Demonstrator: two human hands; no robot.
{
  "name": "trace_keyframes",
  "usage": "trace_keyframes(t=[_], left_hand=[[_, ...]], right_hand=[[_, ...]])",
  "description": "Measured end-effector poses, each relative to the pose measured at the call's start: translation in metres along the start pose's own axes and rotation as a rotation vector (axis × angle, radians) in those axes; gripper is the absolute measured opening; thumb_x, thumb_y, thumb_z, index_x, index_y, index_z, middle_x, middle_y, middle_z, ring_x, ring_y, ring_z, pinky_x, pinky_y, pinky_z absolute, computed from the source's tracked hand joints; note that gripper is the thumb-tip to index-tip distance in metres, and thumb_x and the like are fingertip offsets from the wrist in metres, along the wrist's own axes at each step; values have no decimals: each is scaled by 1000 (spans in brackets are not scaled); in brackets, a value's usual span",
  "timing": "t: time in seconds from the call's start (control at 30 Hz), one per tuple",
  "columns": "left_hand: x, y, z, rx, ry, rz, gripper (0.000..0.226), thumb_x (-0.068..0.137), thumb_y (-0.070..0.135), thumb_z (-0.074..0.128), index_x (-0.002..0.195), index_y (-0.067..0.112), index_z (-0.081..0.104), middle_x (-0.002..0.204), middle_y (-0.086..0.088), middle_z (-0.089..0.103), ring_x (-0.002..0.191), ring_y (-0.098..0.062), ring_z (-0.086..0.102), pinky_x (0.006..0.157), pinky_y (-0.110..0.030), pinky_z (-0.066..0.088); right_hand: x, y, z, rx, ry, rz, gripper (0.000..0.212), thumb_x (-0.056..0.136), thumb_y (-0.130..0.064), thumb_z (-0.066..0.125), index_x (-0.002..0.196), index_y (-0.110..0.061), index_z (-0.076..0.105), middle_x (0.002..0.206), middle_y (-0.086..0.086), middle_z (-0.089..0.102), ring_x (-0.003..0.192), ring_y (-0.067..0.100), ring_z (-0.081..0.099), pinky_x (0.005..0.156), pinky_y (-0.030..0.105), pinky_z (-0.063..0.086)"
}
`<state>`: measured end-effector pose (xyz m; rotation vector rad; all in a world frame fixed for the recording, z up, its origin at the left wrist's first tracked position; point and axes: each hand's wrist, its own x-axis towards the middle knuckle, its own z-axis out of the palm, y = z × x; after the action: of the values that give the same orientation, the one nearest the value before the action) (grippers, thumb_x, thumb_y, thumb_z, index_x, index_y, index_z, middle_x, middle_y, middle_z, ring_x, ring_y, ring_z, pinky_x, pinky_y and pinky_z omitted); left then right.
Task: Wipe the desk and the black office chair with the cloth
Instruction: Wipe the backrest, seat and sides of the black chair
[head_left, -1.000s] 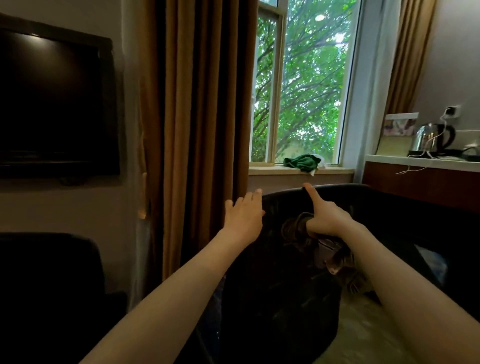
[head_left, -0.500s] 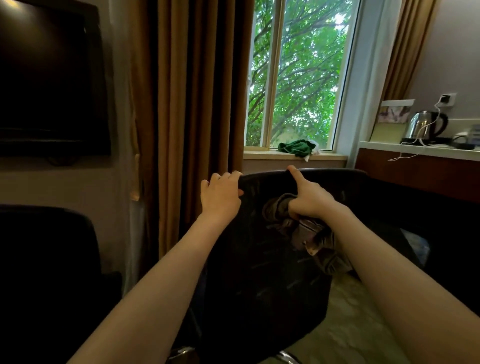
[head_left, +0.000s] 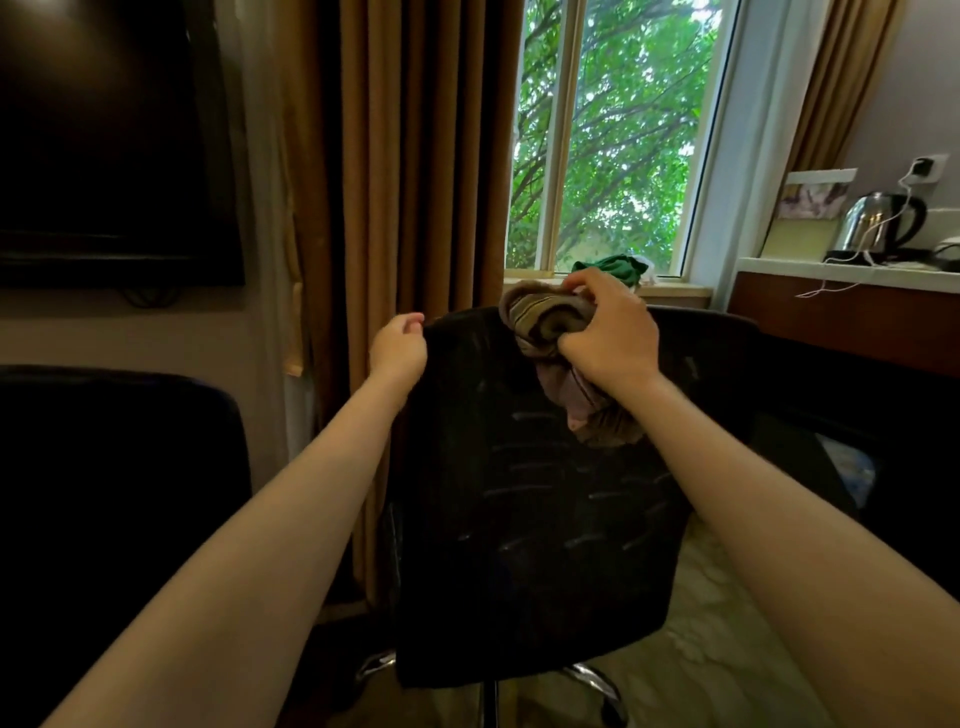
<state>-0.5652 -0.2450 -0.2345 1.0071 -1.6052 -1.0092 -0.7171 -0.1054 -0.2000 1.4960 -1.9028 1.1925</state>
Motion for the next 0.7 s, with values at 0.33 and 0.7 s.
trace_keyframes(t=[0.33, 0.7], left_hand=[[4, -10, -9, -192, -140, -62, 32, 100, 20, 33, 122, 13, 56, 118, -7, 59, 106, -22, 55, 81, -29, 43], [17, -29, -15, -293, -152, -1, 47, 101, 45, 21, 100, 21, 61, 112, -7, 63, 112, -22, 55, 103, -39, 40]], right_hand=[[-2, -10, 99, -109, 420, -386, 48, 64, -24, 58, 110, -15, 46, 96, 14, 56, 89, 24, 37, 73, 36, 48], [-20, -12, 156, -173, 455, -465, 33, 74, -22, 52, 107, -16, 48, 101, 7, 41, 84, 26, 39, 64, 34, 48]])
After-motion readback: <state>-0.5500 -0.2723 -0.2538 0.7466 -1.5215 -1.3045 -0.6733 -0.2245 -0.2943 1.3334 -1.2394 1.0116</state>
